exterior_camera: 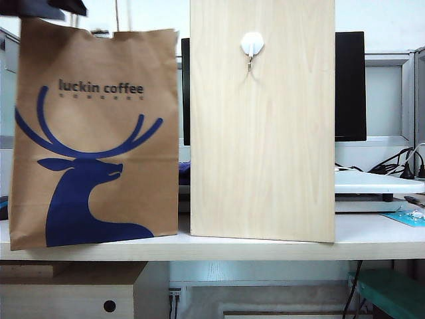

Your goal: Pick up the paper bag and hang it on the hook.

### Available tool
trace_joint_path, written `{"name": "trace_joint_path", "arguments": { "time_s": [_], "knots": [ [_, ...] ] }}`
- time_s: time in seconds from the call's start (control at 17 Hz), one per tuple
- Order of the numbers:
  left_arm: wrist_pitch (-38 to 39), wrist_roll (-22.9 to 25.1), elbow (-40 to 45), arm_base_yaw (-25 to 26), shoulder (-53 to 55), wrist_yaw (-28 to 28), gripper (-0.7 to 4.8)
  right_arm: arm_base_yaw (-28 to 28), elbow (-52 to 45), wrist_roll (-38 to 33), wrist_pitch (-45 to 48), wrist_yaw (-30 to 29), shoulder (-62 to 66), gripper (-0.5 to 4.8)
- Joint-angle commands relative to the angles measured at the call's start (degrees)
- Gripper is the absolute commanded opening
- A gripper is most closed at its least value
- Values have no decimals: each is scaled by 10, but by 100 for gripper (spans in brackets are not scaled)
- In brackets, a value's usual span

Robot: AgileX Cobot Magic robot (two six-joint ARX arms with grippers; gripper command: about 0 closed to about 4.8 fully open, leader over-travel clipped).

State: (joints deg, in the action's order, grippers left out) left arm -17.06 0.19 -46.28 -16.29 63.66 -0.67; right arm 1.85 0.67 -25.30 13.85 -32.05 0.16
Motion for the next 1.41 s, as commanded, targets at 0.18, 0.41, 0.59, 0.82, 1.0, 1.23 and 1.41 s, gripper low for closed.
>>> {"name": "trace_joint_path", "arguments": {
  "time_s": [0.18,0.41,0.59,0.82,1.0,1.23,1.41],
  "knots": [
    [-25,-2,-2,0,13,-4,62,0,-4,-2,8,2,0,0],
    [-32,-2,-2,0,13,-4,-6,0,-4,-2,8,5,0,0],
    [-14,-26,-2,-2,-17,-26,-6,0,-4,-2,3,5,0,0],
    [59,-29,-2,-9,-105,-47,-6,0,-4,-2,-3,7,0,0],
    [156,-66,-2,-9,-175,-82,-6,0,-4,-2,-3,7,0,0],
    [217,-101,-2,-9,-187,-214,-6,0,-4,3,-4,18,0,0],
    [239,-104,-2,-9,-196,-282,-6,0,-4,3,-3,26,0,0]
  ]
}}
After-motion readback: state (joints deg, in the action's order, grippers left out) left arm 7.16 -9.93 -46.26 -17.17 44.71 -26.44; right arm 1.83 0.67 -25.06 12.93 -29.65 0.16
